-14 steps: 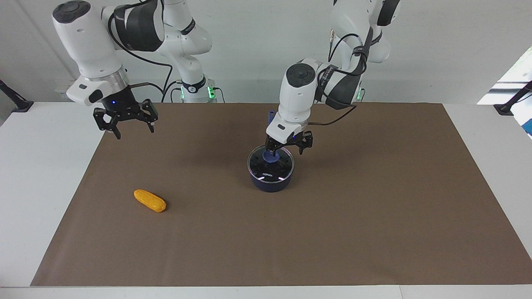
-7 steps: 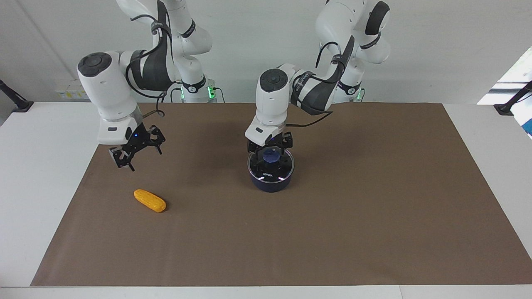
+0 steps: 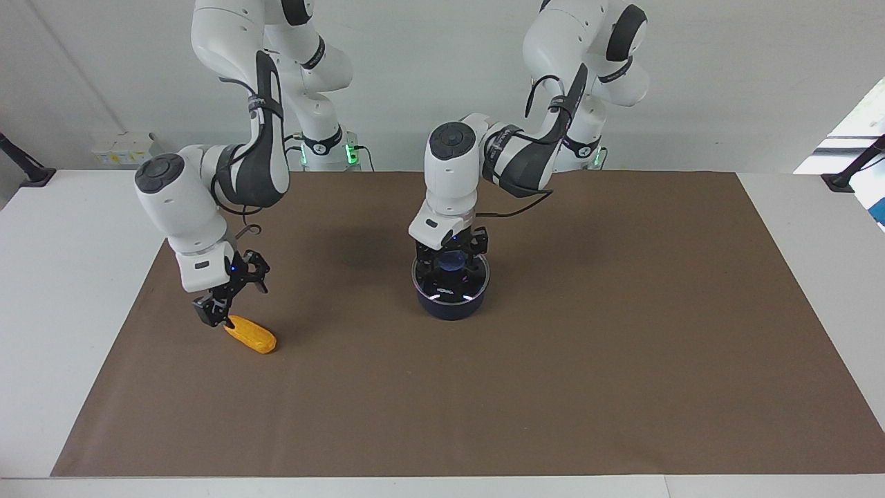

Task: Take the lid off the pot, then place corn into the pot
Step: 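Grasp the lid knob with the left gripper while the right gripper reaches the corn, then lift the lid off with the left gripper while the right gripper grasps the corn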

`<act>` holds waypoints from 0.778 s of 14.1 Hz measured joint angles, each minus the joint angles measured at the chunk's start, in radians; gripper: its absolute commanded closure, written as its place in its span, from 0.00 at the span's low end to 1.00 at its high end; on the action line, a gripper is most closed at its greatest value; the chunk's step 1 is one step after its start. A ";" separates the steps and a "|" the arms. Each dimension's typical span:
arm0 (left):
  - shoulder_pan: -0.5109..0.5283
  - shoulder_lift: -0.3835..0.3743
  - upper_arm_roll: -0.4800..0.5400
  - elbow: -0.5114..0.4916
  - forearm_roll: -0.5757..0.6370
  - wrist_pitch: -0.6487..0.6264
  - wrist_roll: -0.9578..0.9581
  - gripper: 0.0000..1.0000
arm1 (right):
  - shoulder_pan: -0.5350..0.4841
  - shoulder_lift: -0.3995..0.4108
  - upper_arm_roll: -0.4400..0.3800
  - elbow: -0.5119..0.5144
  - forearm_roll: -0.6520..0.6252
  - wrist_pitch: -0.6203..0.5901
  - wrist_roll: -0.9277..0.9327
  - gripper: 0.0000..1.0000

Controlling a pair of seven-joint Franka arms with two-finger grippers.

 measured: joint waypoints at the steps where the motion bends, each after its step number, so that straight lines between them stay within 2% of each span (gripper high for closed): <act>1: 0.000 0.000 0.000 -0.001 0.002 0.002 0.000 0.88 | -0.006 0.011 0.000 0.000 0.006 0.007 -0.023 0.00; 2: 0.000 0.001 0.000 -0.002 0.002 0.004 0.000 0.95 | -0.010 0.018 0.000 -0.002 0.007 0.014 -0.038 0.00; 3: 0.000 0.001 0.001 -0.002 0.002 0.004 0.000 0.97 | -0.010 0.021 0.000 -0.009 0.007 0.034 -0.049 0.00; 7: 0.001 -0.007 0.007 0.002 0.002 0.004 0.000 0.97 | -0.007 0.028 0.002 -0.068 0.007 0.153 -0.076 0.00; 11: 0.014 -0.049 0.017 0.006 0.004 -0.030 0.002 1.00 | -0.001 0.030 0.004 -0.090 0.007 0.185 -0.078 0.00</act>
